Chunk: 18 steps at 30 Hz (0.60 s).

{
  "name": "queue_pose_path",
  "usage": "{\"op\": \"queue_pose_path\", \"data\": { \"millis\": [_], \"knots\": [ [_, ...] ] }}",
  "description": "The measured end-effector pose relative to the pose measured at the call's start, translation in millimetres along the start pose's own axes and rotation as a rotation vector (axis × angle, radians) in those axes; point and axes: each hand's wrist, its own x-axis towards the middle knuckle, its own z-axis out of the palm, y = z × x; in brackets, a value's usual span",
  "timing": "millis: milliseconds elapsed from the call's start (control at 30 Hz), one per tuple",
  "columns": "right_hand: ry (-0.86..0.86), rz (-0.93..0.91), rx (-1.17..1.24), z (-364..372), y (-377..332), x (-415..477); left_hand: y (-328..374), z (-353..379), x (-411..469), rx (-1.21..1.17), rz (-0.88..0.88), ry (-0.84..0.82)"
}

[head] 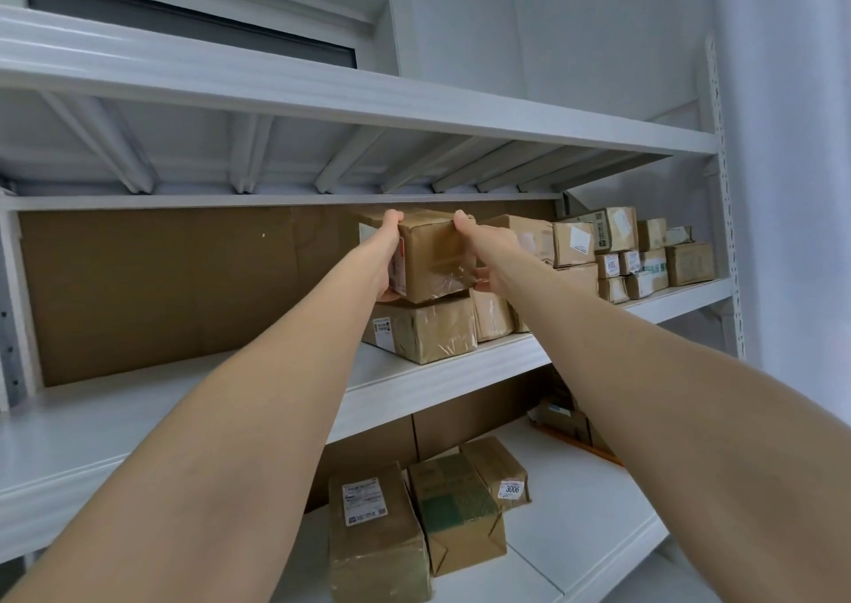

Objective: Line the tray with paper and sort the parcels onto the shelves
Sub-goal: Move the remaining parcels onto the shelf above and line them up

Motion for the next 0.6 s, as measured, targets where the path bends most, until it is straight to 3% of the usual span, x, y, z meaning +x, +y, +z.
{"op": "queue_pose_path", "data": {
  "millis": [600],
  "knots": [
    [0.001, -0.060, -0.049, 19, 18, 23, -4, 7, 16, 0.053, 0.071, -0.045]
  ]
}}
